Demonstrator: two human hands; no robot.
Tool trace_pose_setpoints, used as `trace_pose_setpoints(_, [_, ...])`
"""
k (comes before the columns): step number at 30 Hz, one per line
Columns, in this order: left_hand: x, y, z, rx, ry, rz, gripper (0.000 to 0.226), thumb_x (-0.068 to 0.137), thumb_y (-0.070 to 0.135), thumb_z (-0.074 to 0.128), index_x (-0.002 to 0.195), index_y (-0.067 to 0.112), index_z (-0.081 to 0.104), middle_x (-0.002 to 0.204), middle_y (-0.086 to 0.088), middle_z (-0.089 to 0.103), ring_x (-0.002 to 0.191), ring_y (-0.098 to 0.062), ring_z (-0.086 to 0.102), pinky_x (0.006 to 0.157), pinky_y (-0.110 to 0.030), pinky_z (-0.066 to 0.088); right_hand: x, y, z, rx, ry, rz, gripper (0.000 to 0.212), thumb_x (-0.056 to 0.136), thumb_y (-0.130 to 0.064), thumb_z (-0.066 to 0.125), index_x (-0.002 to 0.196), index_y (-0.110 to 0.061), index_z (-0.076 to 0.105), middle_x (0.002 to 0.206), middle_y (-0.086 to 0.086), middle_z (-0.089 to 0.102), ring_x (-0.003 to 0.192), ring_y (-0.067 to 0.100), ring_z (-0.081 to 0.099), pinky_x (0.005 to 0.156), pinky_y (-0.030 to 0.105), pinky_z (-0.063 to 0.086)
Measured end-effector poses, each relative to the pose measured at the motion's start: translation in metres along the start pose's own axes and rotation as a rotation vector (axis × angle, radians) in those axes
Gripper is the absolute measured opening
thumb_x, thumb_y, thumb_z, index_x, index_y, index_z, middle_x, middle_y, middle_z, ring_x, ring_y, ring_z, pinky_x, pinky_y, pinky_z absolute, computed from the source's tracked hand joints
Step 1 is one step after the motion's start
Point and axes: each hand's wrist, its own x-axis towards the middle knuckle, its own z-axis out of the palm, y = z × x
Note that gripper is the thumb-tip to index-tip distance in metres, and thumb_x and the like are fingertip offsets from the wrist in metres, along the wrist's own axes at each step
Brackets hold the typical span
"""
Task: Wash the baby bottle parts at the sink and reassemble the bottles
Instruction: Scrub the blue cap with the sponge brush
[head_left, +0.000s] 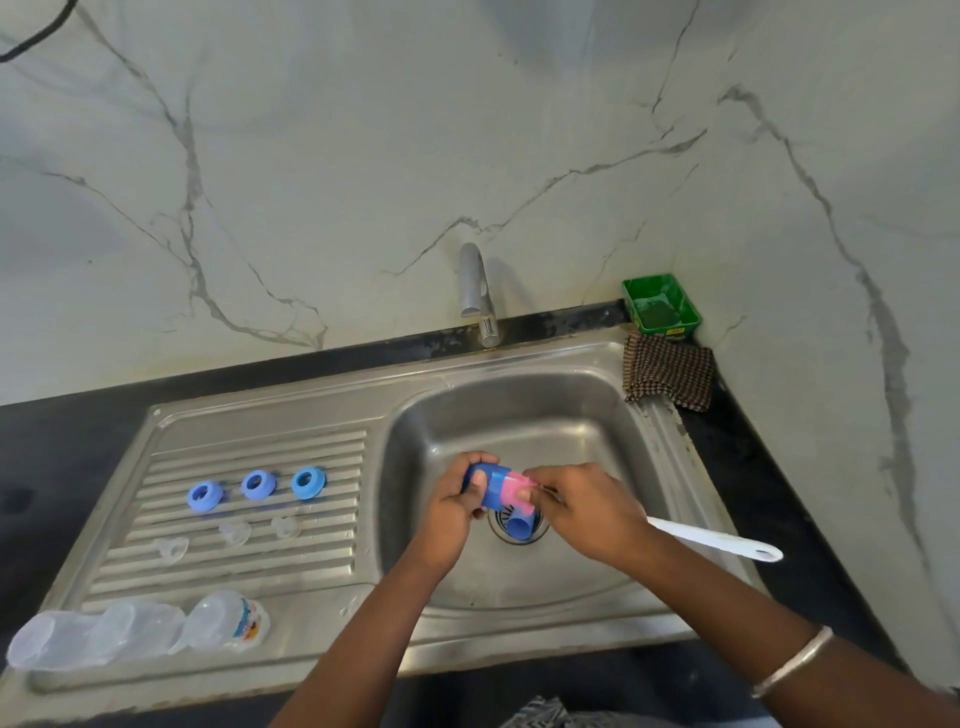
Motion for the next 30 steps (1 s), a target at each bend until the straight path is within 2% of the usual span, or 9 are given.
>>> trace_pose_setpoints(6, [-0.008, 0.004, -0.004, 0.139, 0.034, 0.249, 0.03, 0.096, 0.026, 0.05, 0.119, 0.009, 0.057, 0.114, -0.006, 0.062, 0.104, -0.015, 0.059, 0.092, -0.022, 0.045, 0.004, -0.023, 0.004, 0.245, -0.061, 0.227, 0.033, 0.098, -0.042, 0.053, 0.075, -0.026, 0.07, 0.064, -0.002, 0.063, 0.065, 0.017, 0.06, 0.062, 0.032, 0.045])
trace_pose_setpoints(10, [-0.011, -0.001, -0.017, 0.194, 0.021, 0.38, 0.025, 0.097, 0.02, 0.048, 0.12, 0.013, 0.055, 0.118, -0.006, 0.06, 0.108, -0.02, 0.058, 0.095, -0.028, 0.045, -0.003, -0.028, 0.003, 0.644, -0.242, 0.31, 0.033, 0.1, -0.031, 0.056, 0.086, -0.005, 0.072, 0.063, 0.008, 0.053, 0.045, 0.013, 0.045, 0.045, 0.021, 0.031])
trace_pose_setpoints(13, [-0.014, -0.009, -0.026, 0.157, -0.022, 0.357, 0.027, 0.097, 0.018, 0.047, 0.122, 0.013, 0.056, 0.12, -0.006, 0.062, 0.111, -0.019, 0.059, 0.098, -0.03, 0.046, -0.001, -0.03, -0.003, 0.831, -0.402, 0.451, 0.04, 0.1, -0.033, 0.048, 0.071, -0.019, 0.072, 0.055, -0.003, 0.042, 0.039, 0.008, 0.025, 0.039, 0.016, 0.016])
trace_pose_setpoints(16, [-0.022, -0.015, -0.027, 0.114, -0.05, 0.362, 0.031, 0.098, 0.022, 0.049, 0.124, 0.009, 0.056, 0.121, -0.003, 0.063, 0.113, -0.021, 0.06, 0.1, -0.035, 0.046, 0.004, -0.036, -0.006, 0.852, -0.526, 0.653, 0.055, 0.095, -0.027, 0.04, 0.046, -0.022, 0.065, 0.051, -0.01, 0.036, 0.038, 0.005, 0.018, 0.037, 0.019, 0.014])
trace_pose_setpoints(19, [-0.021, -0.012, -0.029, 0.113, -0.06, 0.35, 0.029, 0.097, 0.025, 0.049, 0.124, 0.014, 0.056, 0.121, -0.003, 0.062, 0.113, -0.021, 0.059, 0.099, -0.032, 0.046, 0.005, -0.047, -0.002, 0.864, -0.483, 0.679, 0.04, 0.095, -0.026, 0.039, 0.062, -0.021, 0.062, 0.052, -0.01, 0.037, 0.037, 0.005, 0.019, 0.037, 0.017, 0.013])
trace_pose_setpoints(21, [-0.017, -0.009, -0.031, 0.127, -0.058, 0.314, 0.026, 0.099, 0.024, 0.046, 0.122, 0.015, 0.055, 0.118, -0.003, 0.062, 0.11, -0.016, 0.059, 0.097, -0.027, 0.046, 0.004, -0.055, 0.003, 0.737, -0.3, 0.523, 0.037, 0.101, -0.033, 0.047, 0.07, -0.02, 0.062, 0.048, -0.009, 0.045, 0.036, 0.007, 0.031, 0.037, 0.016, 0.021])
trace_pose_setpoints(24, [-0.015, -0.003, -0.033, -0.063, -0.052, 0.159, 0.021, 0.107, 0.02, 0.038, 0.112, 0.01, 0.056, 0.103, 0.0, 0.065, 0.092, -0.01, 0.063, 0.081, -0.026, 0.054, -0.002, -0.064, 0.007, 0.275, -0.062, 0.129, 0.034, 0.099, -0.041, 0.055, 0.071, -0.027, 0.068, 0.053, -0.007, 0.056, 0.05, 0.006, 0.049, 0.051, 0.021, 0.035])
trace_pose_setpoints(28, [-0.009, 0.004, -0.036, -0.262, -0.019, -0.161, 0.025, 0.106, 0.02, 0.039, 0.096, 0.012, 0.06, 0.074, -0.003, 0.066, 0.051, -0.005, 0.059, 0.05, -0.022, 0.054, -0.011, -0.054, -0.003, -0.369, 0.001, -0.199, 0.03, 0.097, -0.055, 0.05, 0.12, -0.041, 0.063, 0.094, -0.004, 0.07, 0.087, 0.017, 0.065, 0.066, 0.028, 0.04])
trace_pose_setpoints(30, [-0.01, 0.007, -0.036, -0.22, -0.064, -0.31, 0.027, 0.106, 0.026, 0.042, 0.101, 0.01, 0.063, 0.069, -0.007, 0.062, 0.038, -0.004, 0.047, 0.049, -0.026, 0.055, -0.01, -0.05, -0.009, -0.614, 0.051, -0.312, 0.033, 0.093, -0.052, 0.055, 0.124, -0.042, 0.059, 0.097, -0.004, 0.069, 0.093, 0.021, 0.067, 0.065, 0.028, 0.042])
